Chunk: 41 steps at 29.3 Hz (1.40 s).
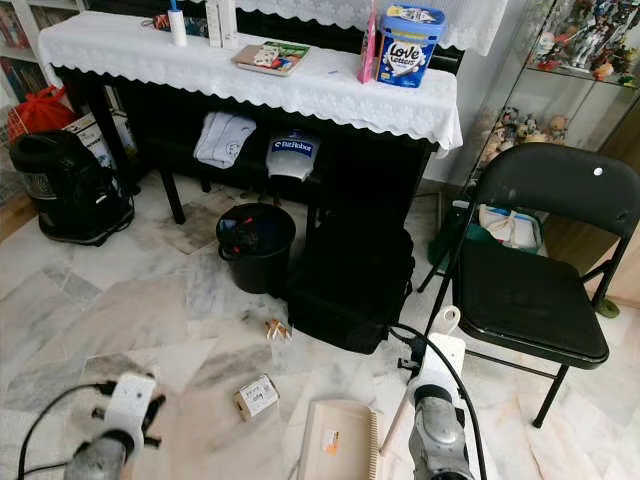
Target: Sweep floor
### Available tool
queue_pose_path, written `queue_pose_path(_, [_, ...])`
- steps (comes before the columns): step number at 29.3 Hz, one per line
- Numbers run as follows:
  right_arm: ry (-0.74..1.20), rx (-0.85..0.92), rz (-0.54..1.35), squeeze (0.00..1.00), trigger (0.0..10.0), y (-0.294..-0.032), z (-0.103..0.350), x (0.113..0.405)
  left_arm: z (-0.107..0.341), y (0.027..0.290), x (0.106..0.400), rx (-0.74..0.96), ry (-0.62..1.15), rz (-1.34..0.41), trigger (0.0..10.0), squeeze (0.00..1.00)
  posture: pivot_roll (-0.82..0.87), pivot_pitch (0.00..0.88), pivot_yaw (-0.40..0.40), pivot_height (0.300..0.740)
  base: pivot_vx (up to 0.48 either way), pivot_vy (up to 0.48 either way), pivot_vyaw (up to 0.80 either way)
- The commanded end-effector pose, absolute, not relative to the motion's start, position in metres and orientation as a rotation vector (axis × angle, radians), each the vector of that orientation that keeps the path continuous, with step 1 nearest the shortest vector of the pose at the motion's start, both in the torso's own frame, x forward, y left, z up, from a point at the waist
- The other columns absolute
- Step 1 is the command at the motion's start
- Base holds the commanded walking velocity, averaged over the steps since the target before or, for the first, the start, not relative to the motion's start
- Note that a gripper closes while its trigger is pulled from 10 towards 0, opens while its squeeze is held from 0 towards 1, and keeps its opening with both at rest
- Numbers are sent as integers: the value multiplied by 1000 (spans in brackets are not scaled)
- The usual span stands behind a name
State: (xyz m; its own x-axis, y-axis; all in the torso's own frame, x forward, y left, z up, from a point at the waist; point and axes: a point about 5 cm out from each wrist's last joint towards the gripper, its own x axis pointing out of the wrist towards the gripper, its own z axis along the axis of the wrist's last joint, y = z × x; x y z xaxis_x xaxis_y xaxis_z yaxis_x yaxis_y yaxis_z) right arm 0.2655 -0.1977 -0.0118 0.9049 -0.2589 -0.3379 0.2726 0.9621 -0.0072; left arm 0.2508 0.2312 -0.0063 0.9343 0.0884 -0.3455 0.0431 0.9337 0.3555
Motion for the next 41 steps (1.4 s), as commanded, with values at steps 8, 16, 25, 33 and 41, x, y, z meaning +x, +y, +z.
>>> queue_pose_path(8, [289,31,-297,0,10000,-200,0,276,46,209,283,205,44,3,10000,0,6,0,-126,740,0,0,0])
queue_pose_path(16, [276,42,-292,0,10000,-196,2,279,59,208,281,120,-31,15,10000,0,10,0,-128,740,0,0,0])
queue_pose_path(25, [268,42,-296,0,10000,-195,3,280,66,205,282,123,-60,-7,10000,0,3,0,-124,740,0,0,0])
queue_pose_path(33, [279,34,-315,0,10000,-196,1,278,74,204,289,65,-90,32,10000,0,0,0,-124,740,0,0,0])
queue_pose_path(41, [287,27,-325,0,10000,-196,-1,275,77,208,296,-65,-101,86,10000,0,-10,0,-120,740,0,0,0])
